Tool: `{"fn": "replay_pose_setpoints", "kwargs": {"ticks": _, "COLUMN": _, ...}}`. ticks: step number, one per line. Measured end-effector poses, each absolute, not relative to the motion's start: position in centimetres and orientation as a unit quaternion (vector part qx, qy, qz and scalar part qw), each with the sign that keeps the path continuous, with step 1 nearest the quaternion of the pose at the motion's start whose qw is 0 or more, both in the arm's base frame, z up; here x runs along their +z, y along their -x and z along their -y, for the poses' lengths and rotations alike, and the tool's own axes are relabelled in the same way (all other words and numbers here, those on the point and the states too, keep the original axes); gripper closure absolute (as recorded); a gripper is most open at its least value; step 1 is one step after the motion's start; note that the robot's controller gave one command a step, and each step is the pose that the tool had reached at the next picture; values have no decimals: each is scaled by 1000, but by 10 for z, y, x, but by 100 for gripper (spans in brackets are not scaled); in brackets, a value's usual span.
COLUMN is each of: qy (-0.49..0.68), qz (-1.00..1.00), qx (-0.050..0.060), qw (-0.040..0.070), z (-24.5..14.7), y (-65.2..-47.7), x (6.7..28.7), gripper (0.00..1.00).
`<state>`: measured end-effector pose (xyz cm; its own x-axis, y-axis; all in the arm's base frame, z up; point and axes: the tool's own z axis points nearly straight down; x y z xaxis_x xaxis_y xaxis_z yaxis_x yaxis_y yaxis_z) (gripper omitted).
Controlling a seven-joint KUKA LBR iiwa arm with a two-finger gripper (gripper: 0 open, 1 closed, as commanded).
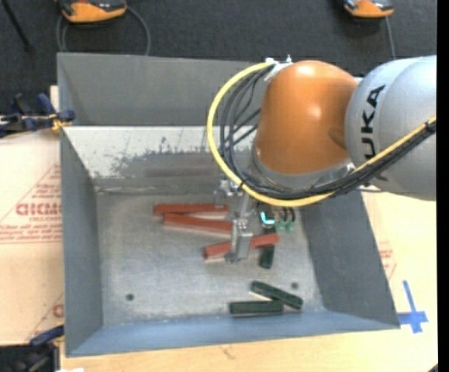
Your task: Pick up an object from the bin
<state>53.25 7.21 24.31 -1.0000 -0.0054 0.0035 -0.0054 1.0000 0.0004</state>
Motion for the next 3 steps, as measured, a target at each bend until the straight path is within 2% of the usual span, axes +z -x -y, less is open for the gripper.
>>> {"fn": "replay_pose_setpoints", "kwargs": {"ticks": 1, "qy": -174, "qz": 985, "qx": 0, "qw": 1, "z": -50, "y": -595, "x": 98, "gripper": 0}}
{"fn": "replay_pose_setpoints", "kwargs": {"ticks": 2, "qy": -111, "qz": 994, "qx": -1, "qw": -4, "z": -12, "y": -613, "x": 73, "gripper": 0}}
{"fn": "replay_pose_setpoints", "kwargs": {"ticks": 3, "qy": -109, "qz": 994, "qx": -1, "qw": -10, "z": -12, "y": -617, "x": 80, "gripper": 100}}
